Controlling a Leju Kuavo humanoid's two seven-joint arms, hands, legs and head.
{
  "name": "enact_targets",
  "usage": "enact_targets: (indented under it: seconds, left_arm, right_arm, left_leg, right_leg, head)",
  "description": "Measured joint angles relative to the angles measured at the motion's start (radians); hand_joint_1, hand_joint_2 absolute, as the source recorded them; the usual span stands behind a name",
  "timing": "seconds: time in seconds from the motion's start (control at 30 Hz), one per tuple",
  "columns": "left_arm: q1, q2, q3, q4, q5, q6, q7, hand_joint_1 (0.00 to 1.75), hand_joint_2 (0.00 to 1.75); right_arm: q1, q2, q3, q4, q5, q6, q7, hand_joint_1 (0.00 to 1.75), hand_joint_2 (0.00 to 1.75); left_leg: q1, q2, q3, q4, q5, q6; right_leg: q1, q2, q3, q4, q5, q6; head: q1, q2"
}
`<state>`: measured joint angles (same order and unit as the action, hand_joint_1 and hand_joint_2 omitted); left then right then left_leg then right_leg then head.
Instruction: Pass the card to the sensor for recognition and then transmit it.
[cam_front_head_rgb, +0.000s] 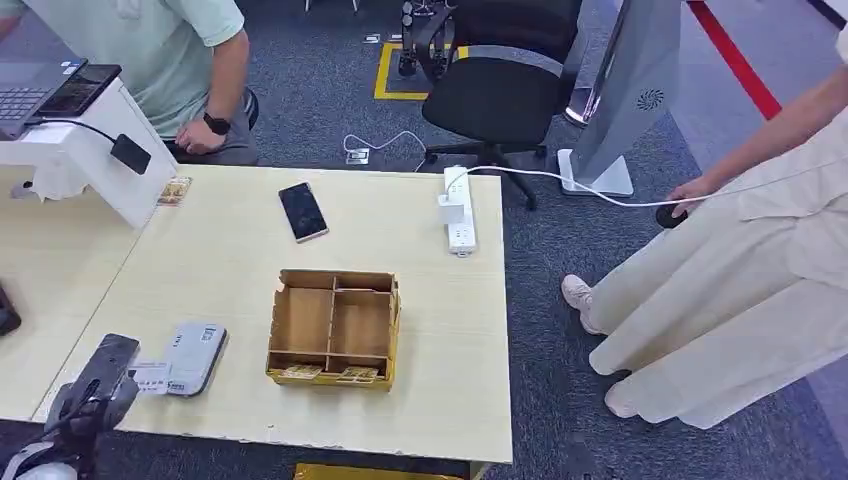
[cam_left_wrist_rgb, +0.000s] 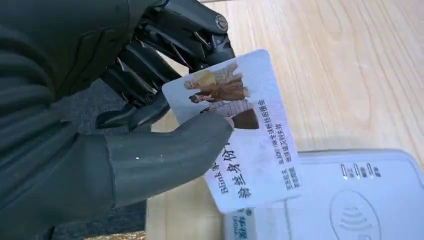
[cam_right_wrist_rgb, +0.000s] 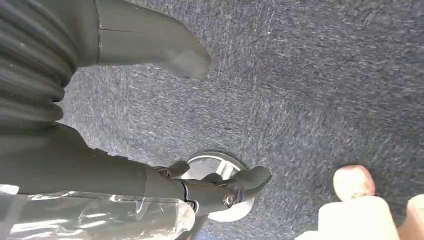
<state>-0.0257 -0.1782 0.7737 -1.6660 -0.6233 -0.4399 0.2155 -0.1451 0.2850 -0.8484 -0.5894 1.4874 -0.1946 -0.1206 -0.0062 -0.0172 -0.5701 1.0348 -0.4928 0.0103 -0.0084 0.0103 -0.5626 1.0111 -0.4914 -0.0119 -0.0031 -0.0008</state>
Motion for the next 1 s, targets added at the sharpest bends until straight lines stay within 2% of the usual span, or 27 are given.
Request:
enact_targets:
  seconds: [0.2, 0.4, 0.5, 0.7, 1.0]
  left_arm:
    - [-0.026, 0.013, -0.05, 0.052, -0.02, 0.01, 0.01, 1.75, 1.75]
    - [-0.054, 0.016, -0.093, 0.1, -0.052, -0.007, 0.003, 1.75, 1.75]
    - [-0.074, 0.017, -0.132, 0.131, -0.057, 0.002, -0.013, 1.75, 1.75]
    - [-0.103, 0.031, -0.225, 0.178, -0.102, 0.012, 0.0, 1.75, 1.75]
    - [-0.112, 0.045, -0.255, 0.201, -0.112, 0.023, 0.002, 1.75, 1.75]
  right_arm:
    - [-0.005, -0.003, 0.007, 0.01, -0.004, 0.0, 0.007, 0.0, 1.75]
    - [-0.006, -0.005, 0.022, 0.019, -0.012, 0.0, 0.011, 0.0, 1.75]
    - [-0.006, -0.006, 0.029, 0.024, -0.016, -0.002, 0.013, 0.0, 1.75]
    - [-0.008, -0.015, 0.046, 0.035, -0.031, -0.006, 0.015, 0.0, 1.75]
    - [-0.008, -0.02, 0.049, 0.043, -0.037, -0.013, 0.016, 0.0, 1.75]
  left_leg:
    - [0.0, 0.0, 0.0, 0.0, 0.0, 0.0]
    - [0.0, 0.0, 0.0, 0.0, 0.0, 0.0]
    - [0.0, 0.0, 0.0, 0.0, 0.0, 0.0]
    - [0.0, 0.0, 0.001, 0.0, 0.001, 0.0]
    - [0.0, 0.0, 0.001, 0.0, 0.001, 0.0]
  right_leg:
    - [0.0, 0.0, 0.0, 0.0, 0.0, 0.0]
    - [0.0, 0.0, 0.0, 0.0, 0.0, 0.0]
    - [0.0, 0.0, 0.0, 0.0, 0.001, 0.0]
    - [0.0, 0.0, 0.001, 0.0, 0.002, -0.001]
    - [0.0, 0.0, 0.001, 0.0, 0.002, -0.002]
  head:
    - [0.0, 0.0]
    - [0.0, 0.0]
    - [0.0, 0.0]
    - [0.0, 0.0]
    - [0.0, 0.0]
